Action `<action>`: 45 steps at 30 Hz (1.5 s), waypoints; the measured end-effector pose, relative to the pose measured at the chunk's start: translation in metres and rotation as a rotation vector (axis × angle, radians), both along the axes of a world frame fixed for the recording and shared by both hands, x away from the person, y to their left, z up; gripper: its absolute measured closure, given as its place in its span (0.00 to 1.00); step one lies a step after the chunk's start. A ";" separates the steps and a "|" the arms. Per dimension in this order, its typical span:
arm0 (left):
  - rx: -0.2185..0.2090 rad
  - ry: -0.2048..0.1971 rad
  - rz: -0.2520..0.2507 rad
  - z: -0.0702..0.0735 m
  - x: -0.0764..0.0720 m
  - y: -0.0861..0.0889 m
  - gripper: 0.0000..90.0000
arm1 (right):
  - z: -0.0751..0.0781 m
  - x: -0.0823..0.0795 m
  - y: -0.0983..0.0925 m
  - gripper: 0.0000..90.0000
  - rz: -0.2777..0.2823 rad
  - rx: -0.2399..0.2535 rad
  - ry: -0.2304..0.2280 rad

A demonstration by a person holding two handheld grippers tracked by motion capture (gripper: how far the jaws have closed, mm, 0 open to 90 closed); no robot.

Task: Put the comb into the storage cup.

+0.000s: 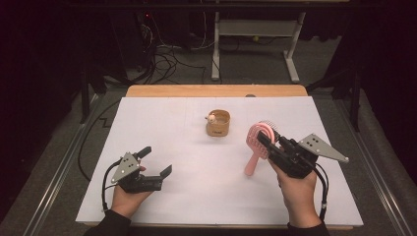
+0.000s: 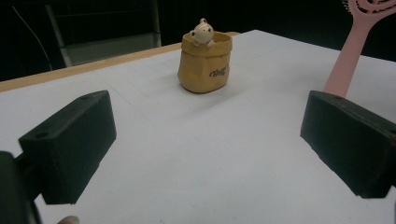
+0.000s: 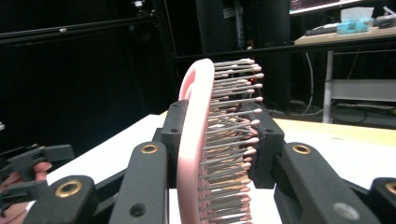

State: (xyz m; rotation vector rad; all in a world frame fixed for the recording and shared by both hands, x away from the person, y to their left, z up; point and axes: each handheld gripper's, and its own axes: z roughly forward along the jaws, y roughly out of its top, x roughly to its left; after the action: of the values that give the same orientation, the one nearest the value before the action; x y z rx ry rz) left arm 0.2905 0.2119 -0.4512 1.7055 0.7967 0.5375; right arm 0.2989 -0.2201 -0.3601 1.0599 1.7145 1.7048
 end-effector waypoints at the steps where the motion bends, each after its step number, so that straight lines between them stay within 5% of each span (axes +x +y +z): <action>1: -0.002 -0.001 0.000 0.000 0.000 0.000 0.04 | 0.001 0.001 0.000 0.74 -0.006 -0.003 0.001; 45: -0.022 -0.015 -0.012 -0.001 -0.001 0.004 0.03 | 0.031 0.053 0.030 0.74 -0.062 0.015 -0.065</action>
State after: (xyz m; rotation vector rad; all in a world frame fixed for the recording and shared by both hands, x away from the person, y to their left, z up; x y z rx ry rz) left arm 0.2898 0.2156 -0.4518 1.6831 0.7786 0.5315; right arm 0.3517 -0.1902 -0.3294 1.0417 1.6152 1.6971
